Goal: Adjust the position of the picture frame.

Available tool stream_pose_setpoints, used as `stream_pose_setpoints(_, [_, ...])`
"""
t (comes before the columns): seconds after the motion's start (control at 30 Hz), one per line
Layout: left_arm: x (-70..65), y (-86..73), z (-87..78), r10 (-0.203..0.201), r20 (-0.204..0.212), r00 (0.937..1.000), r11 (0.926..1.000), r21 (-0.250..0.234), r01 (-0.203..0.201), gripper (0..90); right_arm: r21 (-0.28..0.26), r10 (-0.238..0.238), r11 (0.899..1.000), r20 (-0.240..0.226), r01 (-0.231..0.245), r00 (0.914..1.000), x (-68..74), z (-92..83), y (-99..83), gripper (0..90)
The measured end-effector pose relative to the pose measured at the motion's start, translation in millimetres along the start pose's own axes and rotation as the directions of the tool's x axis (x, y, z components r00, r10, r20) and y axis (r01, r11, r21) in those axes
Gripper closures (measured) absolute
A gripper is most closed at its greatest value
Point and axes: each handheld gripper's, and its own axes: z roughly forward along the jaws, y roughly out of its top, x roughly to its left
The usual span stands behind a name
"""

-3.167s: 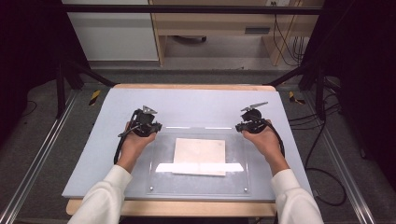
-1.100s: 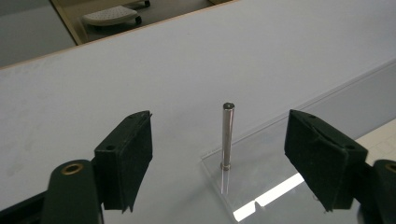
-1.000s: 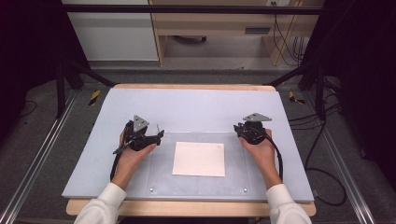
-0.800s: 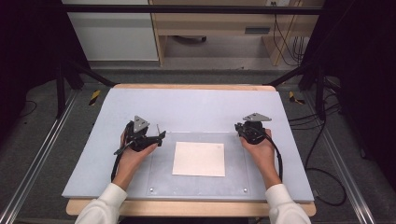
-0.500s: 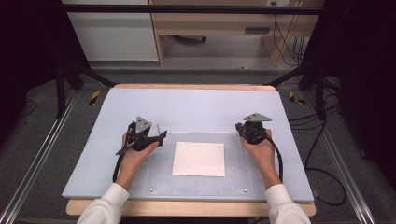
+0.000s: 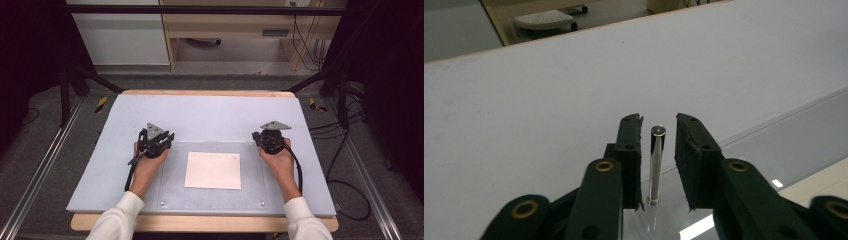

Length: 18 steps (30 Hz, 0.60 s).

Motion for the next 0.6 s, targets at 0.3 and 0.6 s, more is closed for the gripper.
stream_pose_setpoints(0.3, [2.2,3.6,1.2,-0.010,-0.010,0.9999,0.9996,0.024,0.010,84.6,0.005,0.006,1.000,-0.001,-0.006,1.0000,-0.1,0.0,0.6,85.4])
stream_pose_setpoints(0.6, [4.6,9.5,2.9,-0.023,0.002,0.9997,0.9977,0.064,0.023,84.9,0.028,0.016,0.999,-0.007,-0.016,0.9998,-1.0,0.4,3.5,85.4])
